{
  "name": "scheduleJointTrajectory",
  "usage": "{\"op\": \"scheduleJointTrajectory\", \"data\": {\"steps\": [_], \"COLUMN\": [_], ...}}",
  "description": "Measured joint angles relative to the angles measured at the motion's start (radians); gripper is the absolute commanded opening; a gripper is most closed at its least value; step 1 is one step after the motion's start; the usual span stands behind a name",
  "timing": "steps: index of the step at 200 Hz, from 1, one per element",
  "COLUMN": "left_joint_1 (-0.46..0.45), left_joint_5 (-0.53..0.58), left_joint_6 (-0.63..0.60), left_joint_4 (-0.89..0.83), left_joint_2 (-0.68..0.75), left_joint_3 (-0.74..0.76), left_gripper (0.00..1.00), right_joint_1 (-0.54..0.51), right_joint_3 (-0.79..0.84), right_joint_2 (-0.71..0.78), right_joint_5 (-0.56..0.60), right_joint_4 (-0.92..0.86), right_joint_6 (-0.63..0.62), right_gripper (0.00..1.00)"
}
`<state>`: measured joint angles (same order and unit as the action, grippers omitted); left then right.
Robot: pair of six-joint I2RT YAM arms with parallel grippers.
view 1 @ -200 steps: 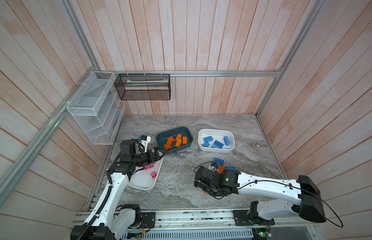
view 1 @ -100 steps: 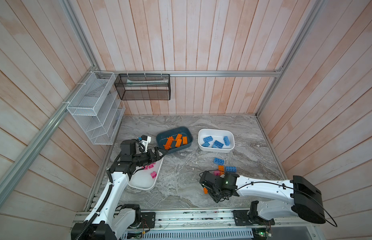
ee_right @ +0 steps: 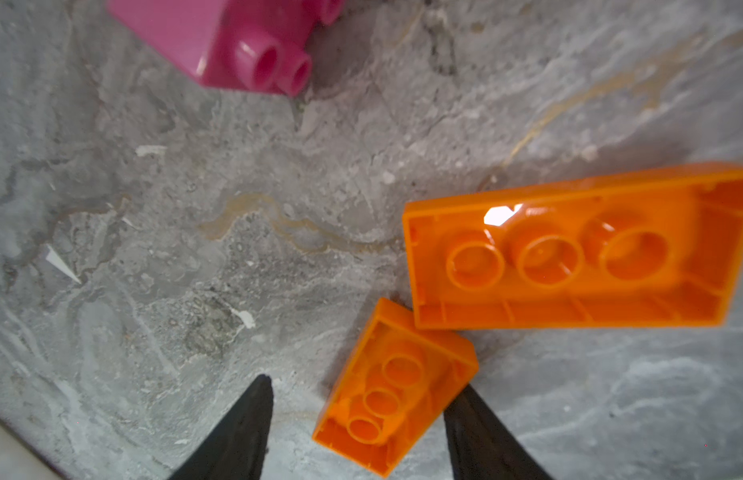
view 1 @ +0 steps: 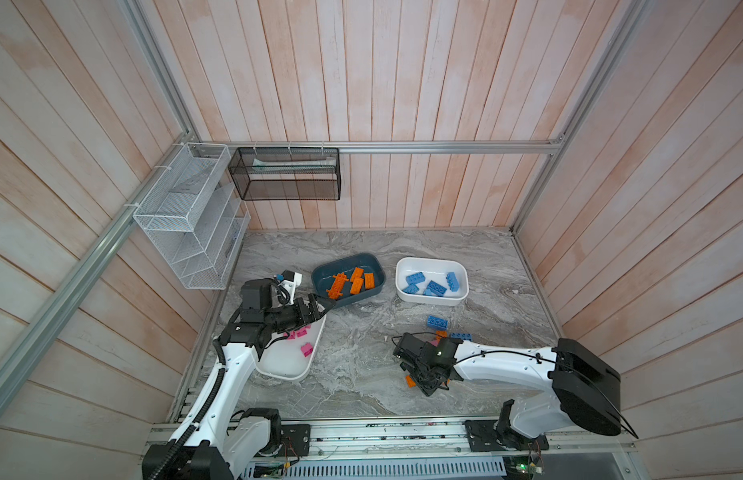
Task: Sort the legos into containers by color
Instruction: 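Move the right gripper back and grasp another orange 2x4 brick, then carry the orange brick with the right gripper into the teal bin, release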
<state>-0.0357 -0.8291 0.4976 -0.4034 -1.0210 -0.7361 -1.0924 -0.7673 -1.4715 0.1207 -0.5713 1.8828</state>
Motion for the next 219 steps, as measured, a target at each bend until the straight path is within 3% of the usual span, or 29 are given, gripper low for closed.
{"op": "scheduleJointTrajectory", "data": {"steps": [65,100,138,161,187,219], "left_joint_1": [0.0,0.0,0.0,0.0,0.017,0.043], "left_joint_5": [0.0,0.0,0.001,0.005,0.023,0.027], "left_joint_6": [0.0,0.0,-0.004,-0.008,-0.019,-0.029], "left_joint_4": [0.0,0.0,-0.001,-0.005,-0.027,-0.046], "left_joint_2": [0.0,0.004,0.01,0.014,0.015,0.015], "left_joint_3": [0.0,0.0,0.0,0.0,-0.006,-0.034], "left_gripper": [1.0,1.0,1.0,1.0,1.0,1.0], "right_joint_1": [0.001,0.001,0.003,0.011,0.046,0.109], "right_joint_3": [-0.072,-0.114,-0.124,-0.128,-0.216,-0.403], "right_joint_2": [-0.085,-0.129,-0.13,-0.124,-0.104,-0.092], "right_joint_5": [-0.004,-0.01,-0.013,0.002,0.066,0.149], "right_joint_4": [-0.051,-0.093,-0.105,-0.134,-0.174,-0.079], "right_joint_6": [-0.052,-0.106,-0.163,-0.21,-0.324,-0.586], "right_gripper": [0.41,0.39,0.23,0.2,0.2,0.2]}}
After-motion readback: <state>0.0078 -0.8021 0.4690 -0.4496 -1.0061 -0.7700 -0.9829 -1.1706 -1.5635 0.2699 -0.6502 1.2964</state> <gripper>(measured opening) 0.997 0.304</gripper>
